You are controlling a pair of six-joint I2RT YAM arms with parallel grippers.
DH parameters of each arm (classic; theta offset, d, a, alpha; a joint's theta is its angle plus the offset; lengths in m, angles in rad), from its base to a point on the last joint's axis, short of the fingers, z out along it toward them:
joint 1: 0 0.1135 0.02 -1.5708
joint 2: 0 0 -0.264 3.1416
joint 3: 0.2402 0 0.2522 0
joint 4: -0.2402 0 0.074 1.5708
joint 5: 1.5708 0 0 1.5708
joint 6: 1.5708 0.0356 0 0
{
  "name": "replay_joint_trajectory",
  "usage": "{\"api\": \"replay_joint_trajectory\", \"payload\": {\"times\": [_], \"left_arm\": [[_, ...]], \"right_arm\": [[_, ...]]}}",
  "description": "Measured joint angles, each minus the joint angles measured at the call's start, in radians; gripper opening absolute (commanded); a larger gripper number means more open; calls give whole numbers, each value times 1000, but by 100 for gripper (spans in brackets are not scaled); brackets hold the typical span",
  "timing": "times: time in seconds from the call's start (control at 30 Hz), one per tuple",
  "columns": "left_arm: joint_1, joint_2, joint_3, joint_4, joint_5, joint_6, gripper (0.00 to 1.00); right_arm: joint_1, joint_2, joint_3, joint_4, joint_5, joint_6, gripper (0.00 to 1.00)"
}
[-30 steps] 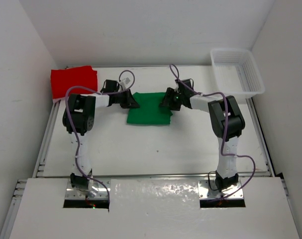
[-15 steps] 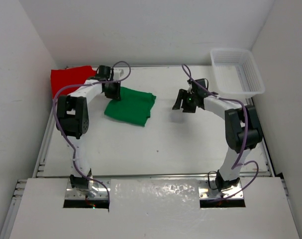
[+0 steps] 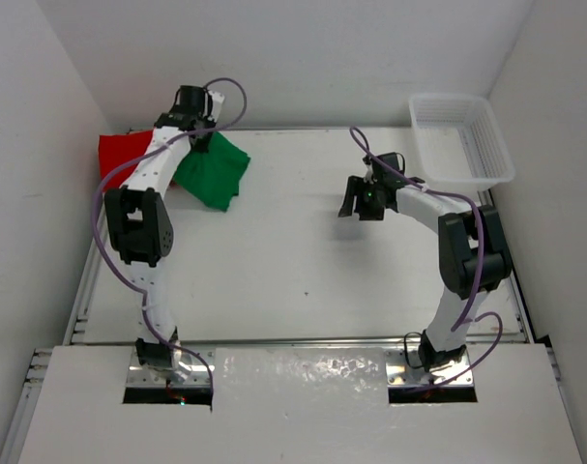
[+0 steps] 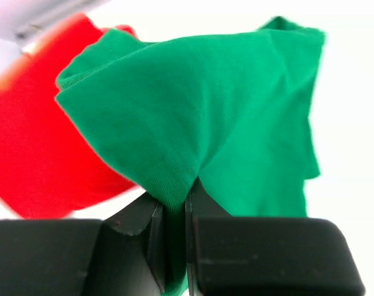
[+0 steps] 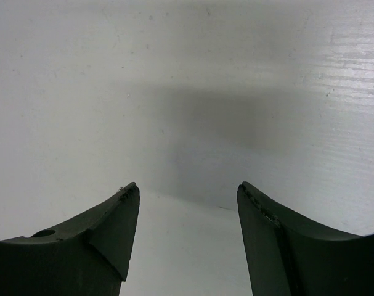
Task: Fold and stack the t-shirts
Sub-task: Put the neatly folded tshirt into the corner of the board with the left arm
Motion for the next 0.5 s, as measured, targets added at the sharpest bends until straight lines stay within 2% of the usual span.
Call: {"api": "replay_joint_trajectory", "payload": {"times": [0.23,0.5], "left_arm": [[29,127,292,-65,-49,32,0],[127,144,358,-109,2,44,0]], "right_arm": [[0,0,0,-25,19,-20,63],[0,-7,0,-49,32,-33,63]]}}
